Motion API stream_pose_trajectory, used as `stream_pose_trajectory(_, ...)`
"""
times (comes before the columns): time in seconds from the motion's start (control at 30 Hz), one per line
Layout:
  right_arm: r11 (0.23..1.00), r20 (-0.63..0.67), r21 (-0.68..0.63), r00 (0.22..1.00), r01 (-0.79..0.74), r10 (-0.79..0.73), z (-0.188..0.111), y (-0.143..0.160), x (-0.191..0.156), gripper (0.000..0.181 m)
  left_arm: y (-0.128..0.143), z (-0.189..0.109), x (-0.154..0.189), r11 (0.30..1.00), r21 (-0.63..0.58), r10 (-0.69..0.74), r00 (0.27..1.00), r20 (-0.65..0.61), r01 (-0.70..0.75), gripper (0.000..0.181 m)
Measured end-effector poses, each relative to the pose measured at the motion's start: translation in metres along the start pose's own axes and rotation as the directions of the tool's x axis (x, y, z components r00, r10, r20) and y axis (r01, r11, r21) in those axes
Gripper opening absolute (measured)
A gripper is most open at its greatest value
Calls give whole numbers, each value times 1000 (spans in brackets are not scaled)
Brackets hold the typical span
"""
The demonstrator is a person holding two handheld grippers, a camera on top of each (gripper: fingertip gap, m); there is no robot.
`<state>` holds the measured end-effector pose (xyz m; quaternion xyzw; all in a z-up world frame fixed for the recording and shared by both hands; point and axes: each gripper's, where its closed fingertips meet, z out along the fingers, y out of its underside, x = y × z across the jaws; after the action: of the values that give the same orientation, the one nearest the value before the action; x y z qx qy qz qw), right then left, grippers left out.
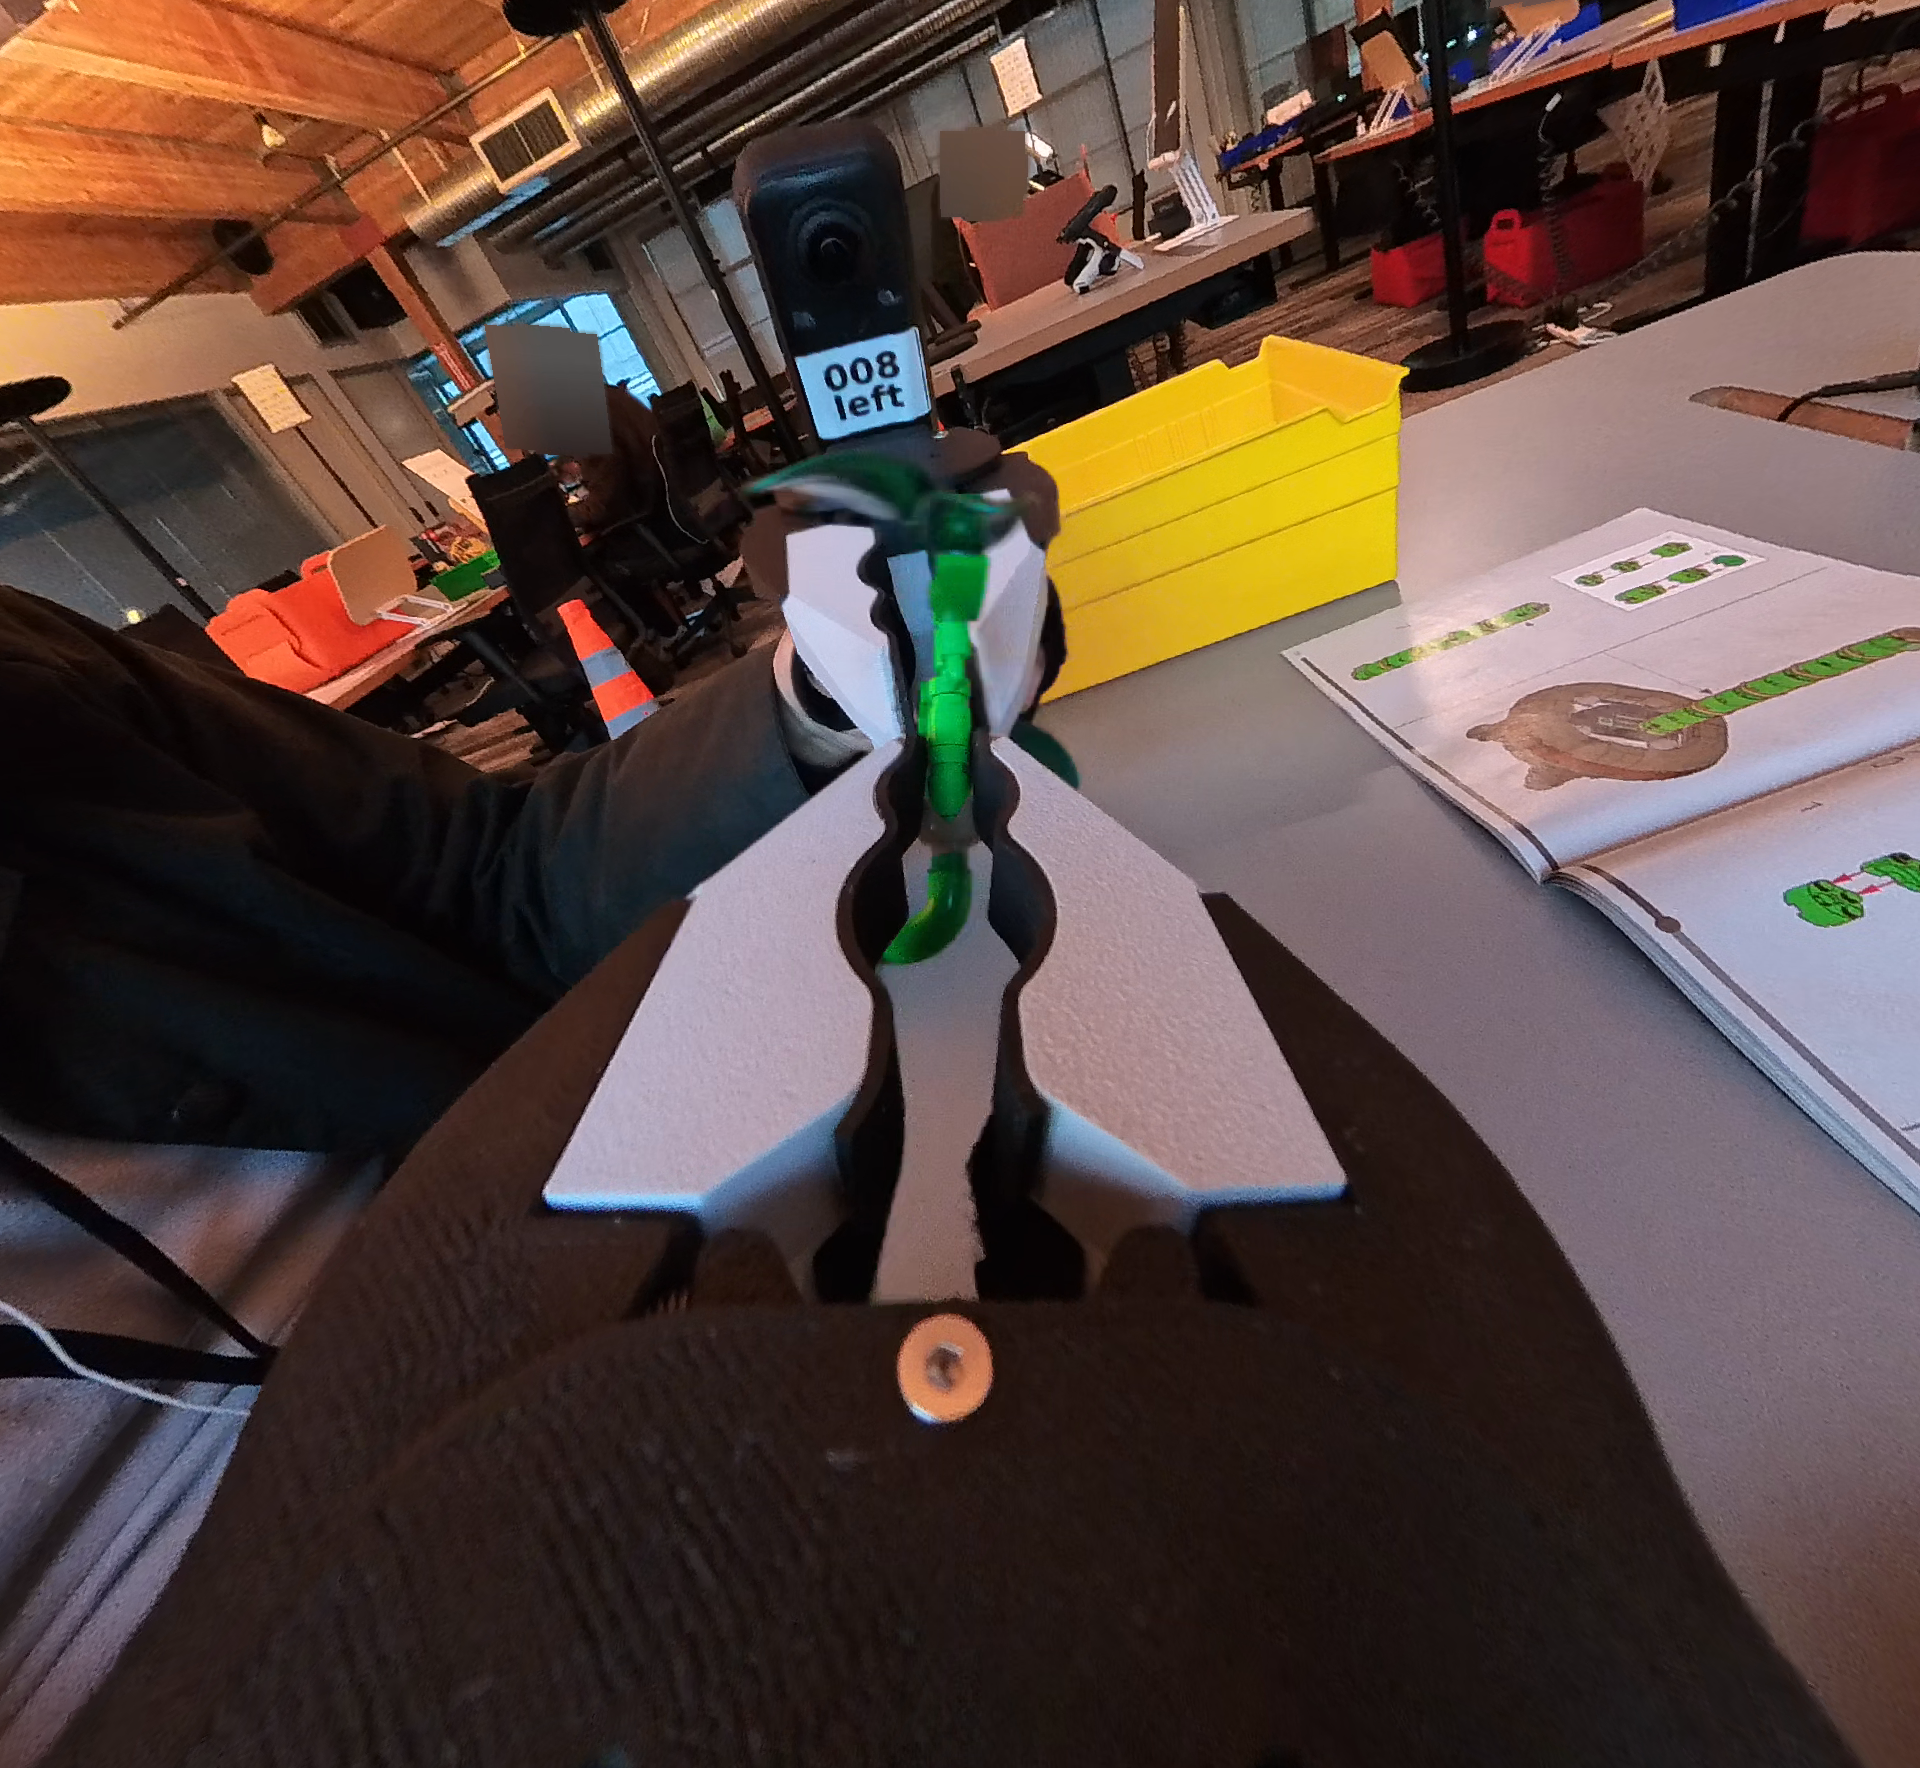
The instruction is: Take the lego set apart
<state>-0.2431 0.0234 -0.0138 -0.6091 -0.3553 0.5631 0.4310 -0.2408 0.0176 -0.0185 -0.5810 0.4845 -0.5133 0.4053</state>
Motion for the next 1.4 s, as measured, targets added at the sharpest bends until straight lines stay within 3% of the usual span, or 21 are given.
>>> stream_pose_trajectory(0.67,999,54,-52,998,-11,14,2,7,-8,6,5,2,12,999,-46,7,998,-64,-10,8)
stream_pose_trajectory(1.03,923,107,-234,952,304,-287,-5,29,-28,6,17,6,35,986,-124,-139,962,-236,112,7)
stream_pose_trajectory(1.3,862,191,-312,915,400,-355,-8,48,-39,6,32,5,51,954,-236,-260,905,-336,186,6)
stream_pose_trajectory(1.4,864,184,-303,914,403,-361,-11,45,-39,6,27,2,51,949,-218,-295,881,-370,227,6)
